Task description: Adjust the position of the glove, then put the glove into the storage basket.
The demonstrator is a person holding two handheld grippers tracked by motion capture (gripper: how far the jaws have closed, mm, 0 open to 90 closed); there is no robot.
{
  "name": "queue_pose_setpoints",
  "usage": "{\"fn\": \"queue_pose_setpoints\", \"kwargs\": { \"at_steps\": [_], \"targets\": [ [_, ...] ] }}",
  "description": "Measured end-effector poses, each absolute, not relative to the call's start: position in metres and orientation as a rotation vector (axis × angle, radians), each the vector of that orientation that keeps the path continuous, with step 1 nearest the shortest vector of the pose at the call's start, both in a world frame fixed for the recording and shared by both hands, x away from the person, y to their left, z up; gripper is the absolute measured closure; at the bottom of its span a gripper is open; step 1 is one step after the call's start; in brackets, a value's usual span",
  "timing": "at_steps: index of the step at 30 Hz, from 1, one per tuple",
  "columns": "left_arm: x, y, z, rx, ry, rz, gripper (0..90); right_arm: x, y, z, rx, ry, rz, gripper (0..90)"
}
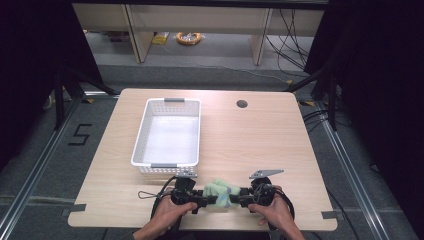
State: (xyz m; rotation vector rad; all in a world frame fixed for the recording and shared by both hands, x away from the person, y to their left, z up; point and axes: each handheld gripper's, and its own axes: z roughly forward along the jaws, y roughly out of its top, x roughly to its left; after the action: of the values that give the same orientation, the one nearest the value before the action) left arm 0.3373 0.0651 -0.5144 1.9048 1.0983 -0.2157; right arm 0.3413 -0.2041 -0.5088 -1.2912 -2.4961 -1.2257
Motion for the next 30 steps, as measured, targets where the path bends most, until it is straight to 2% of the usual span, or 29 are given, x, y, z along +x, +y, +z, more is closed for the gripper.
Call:
{"fn": "queue_pose_setpoints", "kwargs": {
  "at_steps": [3, 11, 30],
  "targets": [
    [0.337, 0.065, -0.515, 1.898, 1.087, -0.214, 58.7, 0.341, -0.205, -0.51, -1.283, -2.46, -1.239, 57.1],
    [0.335, 0.063, -0.511, 1.91, 1.035, -0.184, 65.2, 0.336, -0.208, -0.508, -1.259, -2.437, -1.296, 70.8],
    [0.33, 0.07, -0.492, 1.875, 0.984, -0.177, 66.8, 0.326, -0.205, -0.491, -1.232, -2.397, -1.35, 72.7]
  ]
}}
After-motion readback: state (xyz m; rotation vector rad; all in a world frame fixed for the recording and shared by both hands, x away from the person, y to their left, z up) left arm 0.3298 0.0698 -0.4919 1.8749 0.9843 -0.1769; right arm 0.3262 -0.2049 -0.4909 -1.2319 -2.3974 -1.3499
